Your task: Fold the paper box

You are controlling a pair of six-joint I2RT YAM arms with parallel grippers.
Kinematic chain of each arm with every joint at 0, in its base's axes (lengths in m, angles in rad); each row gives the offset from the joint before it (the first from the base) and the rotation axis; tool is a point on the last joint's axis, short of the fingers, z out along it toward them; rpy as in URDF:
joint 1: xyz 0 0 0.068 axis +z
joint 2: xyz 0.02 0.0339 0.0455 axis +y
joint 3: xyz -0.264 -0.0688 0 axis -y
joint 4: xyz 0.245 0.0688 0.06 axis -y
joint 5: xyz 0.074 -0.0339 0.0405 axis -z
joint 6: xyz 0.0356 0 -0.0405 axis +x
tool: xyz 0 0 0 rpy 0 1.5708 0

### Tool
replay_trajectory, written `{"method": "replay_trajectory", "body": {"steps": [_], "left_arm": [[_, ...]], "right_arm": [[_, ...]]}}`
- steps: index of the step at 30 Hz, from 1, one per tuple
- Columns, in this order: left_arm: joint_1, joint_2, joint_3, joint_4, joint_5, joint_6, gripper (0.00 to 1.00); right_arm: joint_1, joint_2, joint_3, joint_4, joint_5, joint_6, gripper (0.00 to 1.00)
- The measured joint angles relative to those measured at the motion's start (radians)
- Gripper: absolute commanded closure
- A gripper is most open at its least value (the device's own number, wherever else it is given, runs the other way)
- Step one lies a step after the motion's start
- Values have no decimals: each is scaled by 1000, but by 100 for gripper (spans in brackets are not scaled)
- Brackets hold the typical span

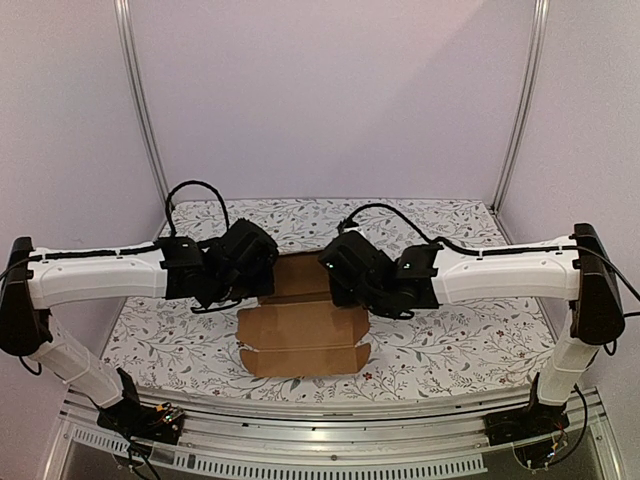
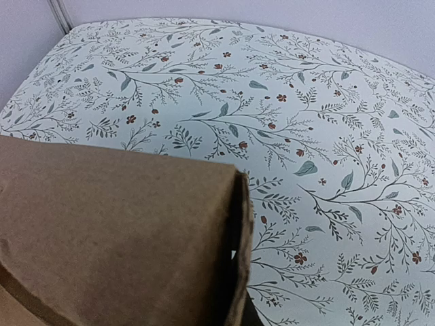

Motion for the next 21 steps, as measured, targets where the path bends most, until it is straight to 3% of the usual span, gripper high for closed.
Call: {"method": "replay_trajectory", "body": {"steps": [10,13,21], "left_arm": [[0,-4,-1,0,-2,0,100],[0,-4,-1,0,-3,0,100],[0,-4,-1,19,-2,-4,100]], "right_arm": [[2,6,16,-13,8,-5,100],[2,7,24,-22,9,-6,70],[10,7,42,-21,-5,-20,60]]}}
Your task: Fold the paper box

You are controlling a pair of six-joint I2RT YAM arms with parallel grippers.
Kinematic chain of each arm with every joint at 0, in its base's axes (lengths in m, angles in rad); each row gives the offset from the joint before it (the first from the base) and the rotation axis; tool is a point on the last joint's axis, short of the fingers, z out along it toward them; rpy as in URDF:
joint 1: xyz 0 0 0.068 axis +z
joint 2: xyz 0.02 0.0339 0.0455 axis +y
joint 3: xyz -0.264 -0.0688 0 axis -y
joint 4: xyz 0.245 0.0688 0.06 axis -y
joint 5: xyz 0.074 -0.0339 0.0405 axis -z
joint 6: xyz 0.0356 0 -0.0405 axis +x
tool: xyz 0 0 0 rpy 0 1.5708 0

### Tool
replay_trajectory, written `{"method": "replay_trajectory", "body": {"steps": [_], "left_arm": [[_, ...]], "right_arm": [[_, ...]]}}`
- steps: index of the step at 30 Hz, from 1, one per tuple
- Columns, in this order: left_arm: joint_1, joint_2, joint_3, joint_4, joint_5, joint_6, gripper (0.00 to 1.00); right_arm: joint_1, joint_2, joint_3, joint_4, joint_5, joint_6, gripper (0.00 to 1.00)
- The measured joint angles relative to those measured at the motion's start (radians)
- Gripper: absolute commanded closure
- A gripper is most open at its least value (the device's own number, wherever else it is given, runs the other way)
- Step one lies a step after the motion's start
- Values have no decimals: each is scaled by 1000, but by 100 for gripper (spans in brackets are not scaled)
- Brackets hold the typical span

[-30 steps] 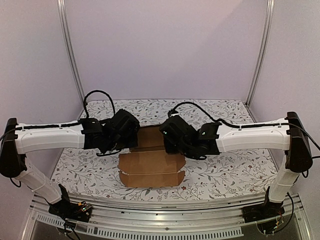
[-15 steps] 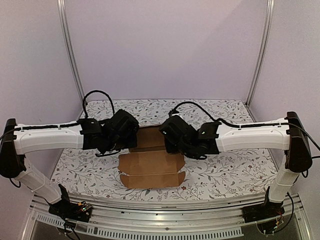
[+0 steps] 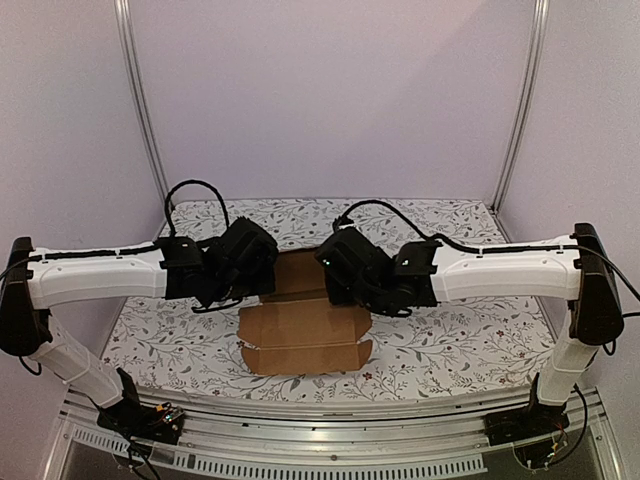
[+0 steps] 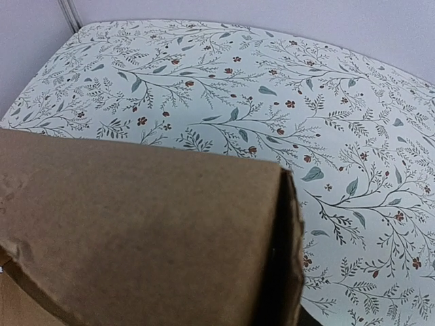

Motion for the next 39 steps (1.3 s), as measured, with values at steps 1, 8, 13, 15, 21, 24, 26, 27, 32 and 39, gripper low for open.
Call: {"method": "replay_trajectory", "body": {"steps": [1,8,13,15,21,24,26,27,32,39], "left_arm": [[0,0,0,0,0,0,100],[0,0,0,3,0,-4,100],[0,0,0,26,-2,-16,100],[0,0,0,34,-1,-18,100],[0,0,0,46,-1,-19,100],[0,0,0,53,0,-19,100],[0,0,0,59,0,-21,100],[0,0,0,61,1,-21,100],[0,0,0,76,6,-24,100],[0,3,0,76,10,-25,100]], "right_arm": [[0,0,0,0,-2,-2,59],[0,-29,8,-9,-32,-12,53],[-2,-72,32,-22,-63,-13,45],[-4,-86,33,-23,-80,-14,41],[-14,-117,33,-18,-151,-25,31],[-14,-137,33,-13,-177,-30,29],[-14,-146,33,-12,-189,-32,28],[-15,-151,33,-11,-193,-32,28],[-15,-171,33,-12,-203,-34,28],[-13,-222,33,22,-256,-50,27]]}}
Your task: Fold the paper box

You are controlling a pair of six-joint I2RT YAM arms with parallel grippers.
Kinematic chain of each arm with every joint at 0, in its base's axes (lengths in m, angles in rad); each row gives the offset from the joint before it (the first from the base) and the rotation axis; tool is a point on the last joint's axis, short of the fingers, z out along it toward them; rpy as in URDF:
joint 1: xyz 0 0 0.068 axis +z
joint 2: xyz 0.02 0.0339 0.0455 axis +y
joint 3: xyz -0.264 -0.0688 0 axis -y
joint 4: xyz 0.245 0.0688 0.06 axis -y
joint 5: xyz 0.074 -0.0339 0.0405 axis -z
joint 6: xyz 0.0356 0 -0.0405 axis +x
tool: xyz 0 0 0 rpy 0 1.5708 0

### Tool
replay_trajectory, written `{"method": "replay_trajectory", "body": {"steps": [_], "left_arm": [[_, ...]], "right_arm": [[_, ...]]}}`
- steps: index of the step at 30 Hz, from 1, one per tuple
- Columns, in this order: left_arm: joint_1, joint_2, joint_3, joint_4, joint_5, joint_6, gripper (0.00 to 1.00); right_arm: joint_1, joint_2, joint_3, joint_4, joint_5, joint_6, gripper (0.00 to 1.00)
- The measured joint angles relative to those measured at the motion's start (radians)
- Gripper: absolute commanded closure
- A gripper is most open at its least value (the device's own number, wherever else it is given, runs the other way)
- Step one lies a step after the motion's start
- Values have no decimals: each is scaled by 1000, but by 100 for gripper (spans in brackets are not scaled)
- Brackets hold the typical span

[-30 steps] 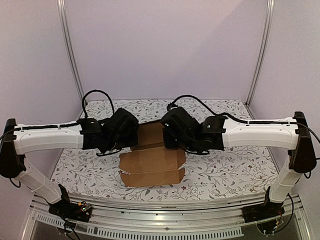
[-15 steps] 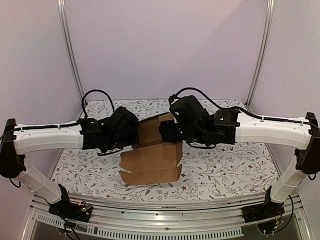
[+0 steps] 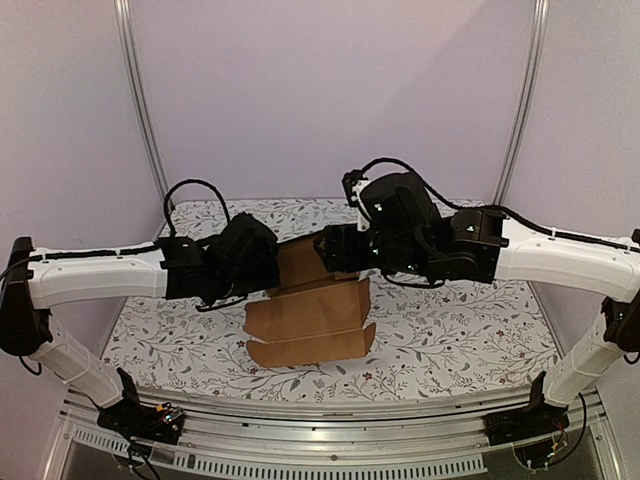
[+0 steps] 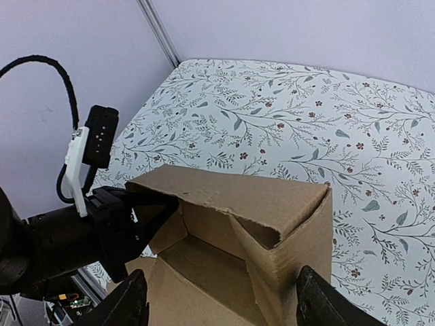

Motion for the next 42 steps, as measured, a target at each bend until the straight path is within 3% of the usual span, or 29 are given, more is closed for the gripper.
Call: {"method": "replay_trajectory", "body": {"steps": [9,24,36,42], "left_arm": [[0,0,0,3,5,0,100],[0,0,0,3,6,1,100],[0,0,0,3,8,4,100],[0,0,0,3,8,4,100]], "right_arm": [[2,-34,0,31,-32,-17,34],[2,-17,14,-66,37,-36,34],[0,-172,-13,-176,124,-63,36],[-34,-176,-62,-179,91,-61,39]]}}
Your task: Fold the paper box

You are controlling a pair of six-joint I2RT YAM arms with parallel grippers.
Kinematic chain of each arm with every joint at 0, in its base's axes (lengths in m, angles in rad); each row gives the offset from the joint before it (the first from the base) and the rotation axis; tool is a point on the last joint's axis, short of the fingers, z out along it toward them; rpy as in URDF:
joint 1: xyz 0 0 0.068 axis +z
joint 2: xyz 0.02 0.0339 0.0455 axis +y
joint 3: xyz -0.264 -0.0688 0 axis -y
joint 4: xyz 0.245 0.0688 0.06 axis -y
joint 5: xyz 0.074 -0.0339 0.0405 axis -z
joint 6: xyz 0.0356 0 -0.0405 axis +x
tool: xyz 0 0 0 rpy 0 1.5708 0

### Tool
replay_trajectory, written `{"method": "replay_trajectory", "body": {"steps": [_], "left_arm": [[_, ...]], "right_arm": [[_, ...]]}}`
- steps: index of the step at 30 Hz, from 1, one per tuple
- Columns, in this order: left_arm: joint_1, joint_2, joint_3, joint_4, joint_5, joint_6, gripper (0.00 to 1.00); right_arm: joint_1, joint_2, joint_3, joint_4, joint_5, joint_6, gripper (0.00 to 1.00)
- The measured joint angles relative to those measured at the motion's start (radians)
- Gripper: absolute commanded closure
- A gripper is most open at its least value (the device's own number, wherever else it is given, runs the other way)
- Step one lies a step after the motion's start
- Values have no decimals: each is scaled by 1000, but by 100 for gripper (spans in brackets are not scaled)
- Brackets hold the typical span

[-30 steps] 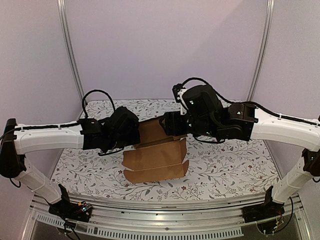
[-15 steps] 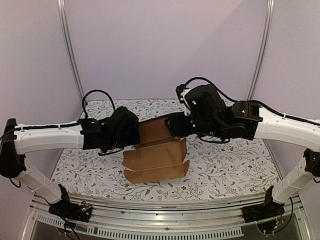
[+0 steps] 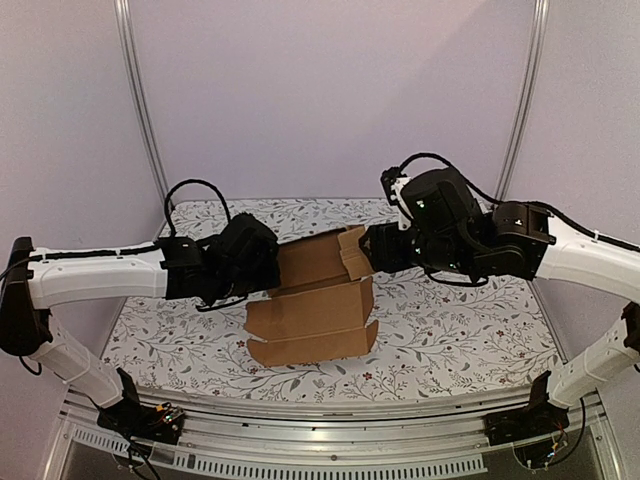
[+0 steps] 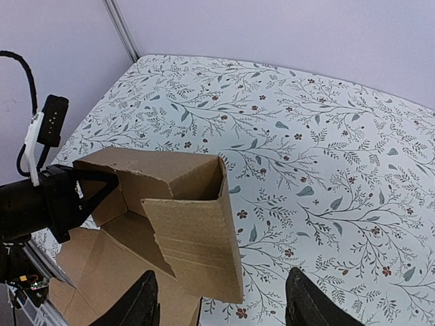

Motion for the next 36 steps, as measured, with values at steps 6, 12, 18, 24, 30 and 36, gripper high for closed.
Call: {"method": "replay_trajectory", "body": {"steps": [6,12,18,24,30,36], "left_arm": [[0,0,-2,-1,0,3,100],[0,0,-6,-2,0,3,100],[0,-1,-11,-3,0,3,100],[0,-1,-19,-8,-5,3,100],[0,-1,-21,-11,-8,0,100],[0,-1,-25,-23,-14,1,100]], "right_arm": [[-41,38,-22,26,-79,2,45],[-46,101,-24,74,-150,0,54],[-46,164,-8,89,-186,-8,59],[-43,217,53,65,-167,-18,60],[-26,282,138,23,-85,-39,63],[-22,336,162,1,-31,-47,66]]}}
